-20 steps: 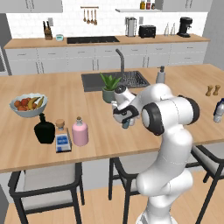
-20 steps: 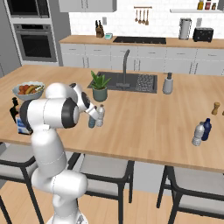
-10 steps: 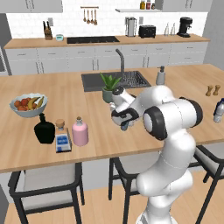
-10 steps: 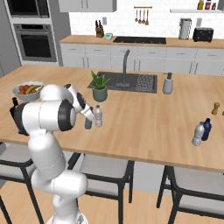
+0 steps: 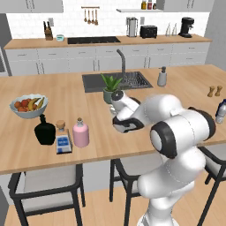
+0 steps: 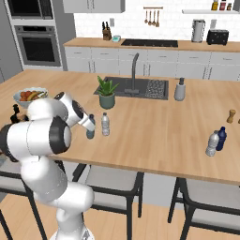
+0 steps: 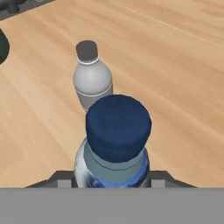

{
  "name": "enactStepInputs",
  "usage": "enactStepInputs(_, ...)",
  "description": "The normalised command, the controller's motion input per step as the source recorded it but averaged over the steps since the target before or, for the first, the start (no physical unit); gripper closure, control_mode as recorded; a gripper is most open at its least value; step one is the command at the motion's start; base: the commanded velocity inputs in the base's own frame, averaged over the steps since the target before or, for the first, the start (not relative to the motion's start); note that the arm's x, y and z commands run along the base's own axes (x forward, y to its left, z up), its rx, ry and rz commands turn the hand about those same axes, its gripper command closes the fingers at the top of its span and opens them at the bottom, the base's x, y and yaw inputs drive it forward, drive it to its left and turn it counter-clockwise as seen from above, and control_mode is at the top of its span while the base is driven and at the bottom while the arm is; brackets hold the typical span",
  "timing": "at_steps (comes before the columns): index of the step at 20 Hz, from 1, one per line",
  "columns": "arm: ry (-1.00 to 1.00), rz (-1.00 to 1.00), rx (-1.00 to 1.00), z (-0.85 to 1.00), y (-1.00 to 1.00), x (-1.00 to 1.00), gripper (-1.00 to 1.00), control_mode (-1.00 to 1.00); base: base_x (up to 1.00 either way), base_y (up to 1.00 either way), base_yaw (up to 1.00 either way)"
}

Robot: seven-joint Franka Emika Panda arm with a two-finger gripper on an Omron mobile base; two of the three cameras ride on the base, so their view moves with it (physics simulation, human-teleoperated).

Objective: Move the plastic bottles in the middle to the plastics group, and the glass bottles in the middle to the glass group.

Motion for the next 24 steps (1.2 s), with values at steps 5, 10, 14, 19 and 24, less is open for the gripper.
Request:
enactStepInputs(5, 0.0, 0.0, -0.1, 0.33, -0.23, -0.43, 1.0, -1.0, 0.0, 0.0, 0.0)
enactStepInputs(10, 0.0, 0.0, -0.07, 0.26, -0.44, -0.36, 1.0, -1.0, 0.0, 0.0, 0.0)
enactStepInputs(14, 0.0, 0.0, -0.02, 0.1, -0.68, -0.28, 1.0, -1.0, 0.0, 0.0, 0.0)
enactStepInputs(19, 0.0, -0.01, -0.05, 0.0, -0.79, -0.13, 1.0, -1.0, 0.0, 0.0, 0.0)
enactStepInputs(24, 0.0, -0.01, -0.03, 0.0, -0.83, 0.0, 1.0, -1.0, 0.0, 0.0, 0.0)
